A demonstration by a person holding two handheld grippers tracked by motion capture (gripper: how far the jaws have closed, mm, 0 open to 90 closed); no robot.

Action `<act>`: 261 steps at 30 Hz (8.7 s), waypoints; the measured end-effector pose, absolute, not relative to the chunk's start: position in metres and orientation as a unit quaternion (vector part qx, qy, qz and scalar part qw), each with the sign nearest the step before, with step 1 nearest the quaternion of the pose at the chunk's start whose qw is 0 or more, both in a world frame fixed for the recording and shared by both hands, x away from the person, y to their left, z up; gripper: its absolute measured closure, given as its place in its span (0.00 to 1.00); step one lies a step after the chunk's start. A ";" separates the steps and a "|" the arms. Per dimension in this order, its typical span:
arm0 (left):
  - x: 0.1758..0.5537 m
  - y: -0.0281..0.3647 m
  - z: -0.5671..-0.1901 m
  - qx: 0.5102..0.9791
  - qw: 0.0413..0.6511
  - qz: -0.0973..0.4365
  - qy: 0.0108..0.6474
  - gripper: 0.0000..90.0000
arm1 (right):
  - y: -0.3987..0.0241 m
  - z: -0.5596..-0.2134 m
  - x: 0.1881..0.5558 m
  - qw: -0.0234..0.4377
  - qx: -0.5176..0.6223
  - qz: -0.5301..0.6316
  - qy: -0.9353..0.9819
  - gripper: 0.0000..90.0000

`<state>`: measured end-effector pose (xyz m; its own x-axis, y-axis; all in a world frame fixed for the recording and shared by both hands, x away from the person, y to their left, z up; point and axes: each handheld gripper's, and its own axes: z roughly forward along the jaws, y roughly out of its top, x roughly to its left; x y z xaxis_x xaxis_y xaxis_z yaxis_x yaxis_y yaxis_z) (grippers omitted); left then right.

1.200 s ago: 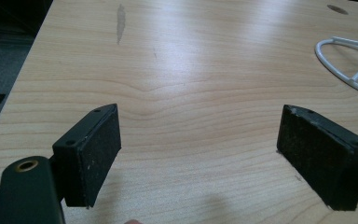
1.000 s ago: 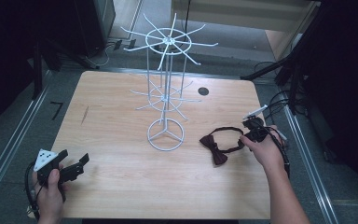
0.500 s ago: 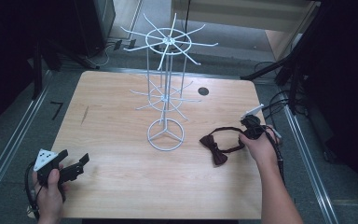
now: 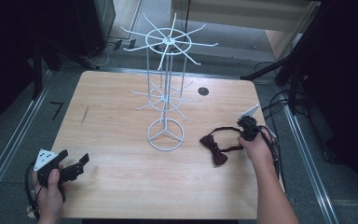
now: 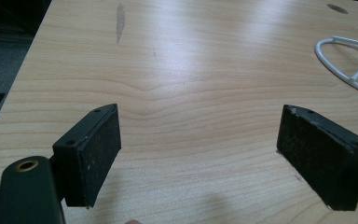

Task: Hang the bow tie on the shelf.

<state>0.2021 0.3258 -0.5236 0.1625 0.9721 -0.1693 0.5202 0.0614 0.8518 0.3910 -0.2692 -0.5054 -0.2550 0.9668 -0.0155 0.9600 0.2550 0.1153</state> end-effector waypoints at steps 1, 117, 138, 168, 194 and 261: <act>0.202 0.326 -0.524 0.632 0.426 0.264 0.591 0.16 | -0.269 -0.505 0.391 0.042 0.609 0.040 0.791 1.00; 0.203 0.326 -0.524 0.630 0.425 0.261 0.595 0.16 | -0.151 -0.363 0.304 0.230 0.399 0.543 0.702 1.00; 0.203 0.327 -0.524 0.630 0.427 0.261 0.595 0.16 | -0.123 -0.383 0.321 0.201 0.397 0.523 0.727 1.00; 0.203 0.327 -0.524 0.630 0.426 0.262 0.594 0.16 | -0.160 -0.416 0.315 0.190 0.412 0.489 0.745 0.56; 0.203 0.326 -0.524 0.631 0.426 0.263 0.593 0.16 | -0.207 -0.460 0.293 0.212 0.473 0.461 0.720 0.02; 0.202 0.325 -0.523 0.631 0.426 0.267 0.591 0.16 | -0.349 -0.548 0.220 0.241 0.585 0.408 0.658 0.00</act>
<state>0.2021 0.3255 -0.5234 0.1585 0.9731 -0.1670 0.5182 0.0620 0.8530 0.2196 -0.3493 -0.5482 -0.1993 0.9667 0.1605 0.5735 -0.0178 0.8190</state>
